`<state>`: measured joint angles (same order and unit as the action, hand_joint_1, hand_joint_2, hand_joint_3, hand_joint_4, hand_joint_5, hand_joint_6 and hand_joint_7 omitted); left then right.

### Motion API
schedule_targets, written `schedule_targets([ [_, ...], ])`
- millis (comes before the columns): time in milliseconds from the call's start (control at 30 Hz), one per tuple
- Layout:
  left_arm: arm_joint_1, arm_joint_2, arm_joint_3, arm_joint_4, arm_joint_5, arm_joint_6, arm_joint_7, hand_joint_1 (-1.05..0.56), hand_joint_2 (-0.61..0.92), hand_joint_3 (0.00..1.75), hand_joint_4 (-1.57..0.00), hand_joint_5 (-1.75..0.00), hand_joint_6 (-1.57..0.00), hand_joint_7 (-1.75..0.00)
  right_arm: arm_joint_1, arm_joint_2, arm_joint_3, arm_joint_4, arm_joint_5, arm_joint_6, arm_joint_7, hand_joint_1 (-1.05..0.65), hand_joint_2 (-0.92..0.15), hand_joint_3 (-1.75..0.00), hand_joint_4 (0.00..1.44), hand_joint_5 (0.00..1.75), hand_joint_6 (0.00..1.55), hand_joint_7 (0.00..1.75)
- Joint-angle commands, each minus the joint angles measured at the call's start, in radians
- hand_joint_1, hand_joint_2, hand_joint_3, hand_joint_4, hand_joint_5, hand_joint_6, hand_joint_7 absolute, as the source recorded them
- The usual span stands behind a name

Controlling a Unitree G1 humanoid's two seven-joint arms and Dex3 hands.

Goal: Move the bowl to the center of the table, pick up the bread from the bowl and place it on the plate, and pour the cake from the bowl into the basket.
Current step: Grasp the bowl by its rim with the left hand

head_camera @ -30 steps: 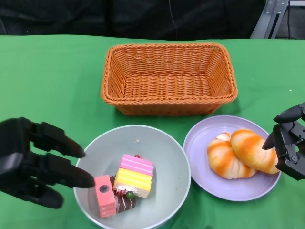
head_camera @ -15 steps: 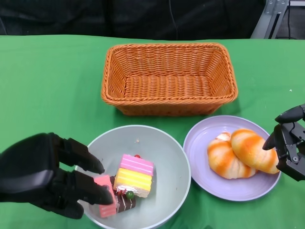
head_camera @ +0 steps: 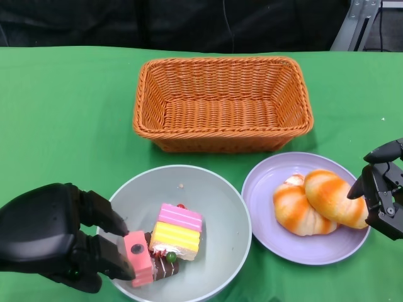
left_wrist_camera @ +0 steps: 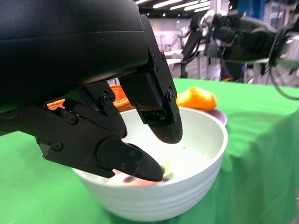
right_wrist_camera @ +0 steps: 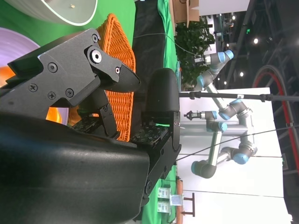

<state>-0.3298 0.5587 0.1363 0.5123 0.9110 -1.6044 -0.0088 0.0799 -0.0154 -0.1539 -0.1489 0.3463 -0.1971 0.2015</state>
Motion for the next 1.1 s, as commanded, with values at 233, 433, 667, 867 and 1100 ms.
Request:
schedule_targets([
  [233,0.048,0.043,-0.021,-0.097,0.099,0.116,0.079,-0.53,0.86,0.0,-1.09,-0.11,-1.1,0.0,0.01,-0.002,-0.007,-0.031,0.002,0.004,-0.008,-0.09,-0.58,-1.02,0.66,1.72,0.61,1.36],
  [433,0.055,0.079,-0.09,-0.142,0.11,0.189,0.12,-0.54,0.84,0.0,-1.09,-0.1,-1.08,0.0,0.009,-0.002,-0.003,-0.057,0.002,0.032,-0.021,-0.09,-0.57,-1.05,0.67,1.71,0.61,1.36],
  [667,0.073,0.121,-0.162,-0.184,0.082,0.252,0.135,-0.56,0.85,0.0,-1.08,-0.07,-1.1,-0.01,0.012,-0.002,-0.003,-0.085,0.017,0.064,-0.022,-0.11,-0.56,-1.05,0.68,1.71,0.61,1.34],
  [867,0.082,0.143,-0.203,-0.204,0.072,0.284,0.15,-0.56,0.86,0.01,-1.1,-0.05,-1.12,-0.01,0.014,0.002,-0.004,-0.095,0.022,0.071,-0.021,-0.12,-0.55,-1.07,0.67,1.72,0.61,1.35],
  [1100,0.09,0.153,-0.242,-0.221,0.071,0.301,0.165,-0.57,0.87,0.0,-1.15,-0.07,-1.16,-0.02,0.018,0.01,-0.003,-0.113,0.042,0.09,-0.025,-0.13,-0.55,-1.05,0.68,1.73,0.61,1.34],
])
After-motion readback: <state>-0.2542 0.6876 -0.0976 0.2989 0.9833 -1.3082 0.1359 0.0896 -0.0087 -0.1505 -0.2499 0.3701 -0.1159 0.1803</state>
